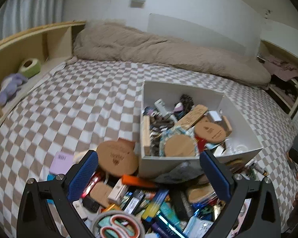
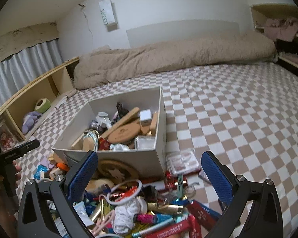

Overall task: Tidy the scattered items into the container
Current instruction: 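Raise both grippers up and away from the white box, then reach the right gripper down and grasp the white plastic ring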

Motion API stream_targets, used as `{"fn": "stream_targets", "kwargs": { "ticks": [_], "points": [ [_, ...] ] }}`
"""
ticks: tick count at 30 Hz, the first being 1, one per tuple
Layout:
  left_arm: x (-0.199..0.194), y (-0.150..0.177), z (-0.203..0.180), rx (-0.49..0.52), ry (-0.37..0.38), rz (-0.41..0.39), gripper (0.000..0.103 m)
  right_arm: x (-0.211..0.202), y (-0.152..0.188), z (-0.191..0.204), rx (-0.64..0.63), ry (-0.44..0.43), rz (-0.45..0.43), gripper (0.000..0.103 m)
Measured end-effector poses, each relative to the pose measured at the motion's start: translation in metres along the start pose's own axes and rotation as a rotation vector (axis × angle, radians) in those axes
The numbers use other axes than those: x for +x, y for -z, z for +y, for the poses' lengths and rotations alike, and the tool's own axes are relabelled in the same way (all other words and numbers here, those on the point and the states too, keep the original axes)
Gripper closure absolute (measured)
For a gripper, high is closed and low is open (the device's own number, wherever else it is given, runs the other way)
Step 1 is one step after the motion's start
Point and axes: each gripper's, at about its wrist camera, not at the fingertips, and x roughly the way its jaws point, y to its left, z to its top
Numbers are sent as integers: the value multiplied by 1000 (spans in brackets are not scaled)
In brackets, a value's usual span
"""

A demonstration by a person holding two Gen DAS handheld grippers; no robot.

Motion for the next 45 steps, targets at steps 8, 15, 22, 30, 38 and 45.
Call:
{"fn": "stream_targets", "kwargs": {
  "ticks": [8,15,22,30,38,45],
  "points": [
    [2,22,16,-45,-50,33,0,10,13,-15,66,-18,55,0],
    [3,40,20,-42,-68,66,0,26,25,-8,51,-38,100,0],
    [2,65,21,-15,-142,97,0,50,42,12,-12,-84,171,0],
    [-1,82,23,-36,-93,129,0,73,62,45,-216,-97,226,0],
    [0,88,17,-18,-63,143,0,92,70,49,-326,-72,266,0],
    [2,89,19,-27,-50,155,0,100,75,51,-387,-99,281,0]
  ]
}}
